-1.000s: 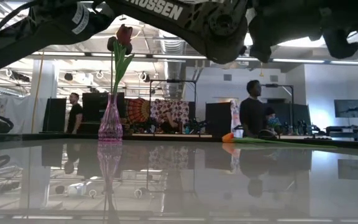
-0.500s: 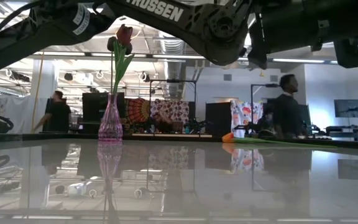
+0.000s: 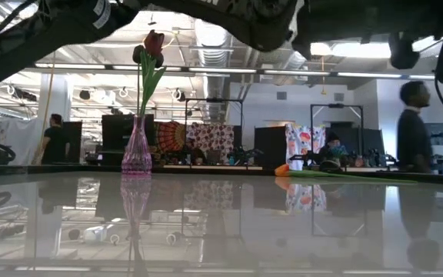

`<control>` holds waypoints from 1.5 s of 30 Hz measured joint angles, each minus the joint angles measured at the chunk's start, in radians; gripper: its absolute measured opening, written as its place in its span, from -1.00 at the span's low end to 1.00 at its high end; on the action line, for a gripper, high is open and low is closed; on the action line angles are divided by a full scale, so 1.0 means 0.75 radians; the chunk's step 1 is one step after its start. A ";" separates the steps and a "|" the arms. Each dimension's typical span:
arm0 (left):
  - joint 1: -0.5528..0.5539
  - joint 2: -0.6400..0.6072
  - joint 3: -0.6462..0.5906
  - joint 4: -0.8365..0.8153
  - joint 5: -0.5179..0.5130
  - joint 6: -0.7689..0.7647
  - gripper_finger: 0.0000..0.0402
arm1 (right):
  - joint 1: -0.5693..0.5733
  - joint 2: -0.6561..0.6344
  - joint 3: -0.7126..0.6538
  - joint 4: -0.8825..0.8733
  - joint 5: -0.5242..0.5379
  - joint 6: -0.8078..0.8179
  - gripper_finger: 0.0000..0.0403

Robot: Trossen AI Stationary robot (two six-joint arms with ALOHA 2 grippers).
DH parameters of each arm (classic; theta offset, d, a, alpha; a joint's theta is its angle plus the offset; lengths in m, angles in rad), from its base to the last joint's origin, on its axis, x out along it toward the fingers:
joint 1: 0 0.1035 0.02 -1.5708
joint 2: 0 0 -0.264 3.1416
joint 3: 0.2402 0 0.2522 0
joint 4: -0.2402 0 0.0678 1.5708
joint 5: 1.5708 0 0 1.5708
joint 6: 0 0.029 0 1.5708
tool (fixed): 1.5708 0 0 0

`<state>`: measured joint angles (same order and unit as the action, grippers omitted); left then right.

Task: Sort flowers into vase by color
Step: Put the yellow flower into the transparent vase

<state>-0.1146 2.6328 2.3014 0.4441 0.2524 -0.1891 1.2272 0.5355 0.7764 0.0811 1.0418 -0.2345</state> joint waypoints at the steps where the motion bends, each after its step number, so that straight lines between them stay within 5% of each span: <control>1: 0.000 -0.022 -0.017 -0.035 -0.018 0.025 -1.00 | 0.016 0.001 0.006 -0.011 -0.020 0.000 -0.42; 14: -0.036 -0.540 -0.756 0.155 -0.345 0.350 -1.00 | 0.118 0.110 0.012 -0.001 -0.032 -0.046 -0.39; 23: -0.009 -0.707 -0.945 0.175 -0.332 0.336 -1.00 | -0.128 0.169 0.010 -0.054 0.166 0.071 -0.34; 34: -0.010 -0.706 -0.945 0.143 -0.310 0.321 -1.00 | -0.473 0.147 0.010 -0.440 -0.203 0.570 0.10; 45: -0.006 -0.706 -0.945 0.085 -0.331 0.307 -1.00 | -0.841 0.297 0.010 -0.442 -0.591 0.571 0.22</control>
<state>-0.1188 2.1036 1.5929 0.5078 0.0041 0.0413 0.5968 0.7580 0.7841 -0.2500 0.5988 0.1941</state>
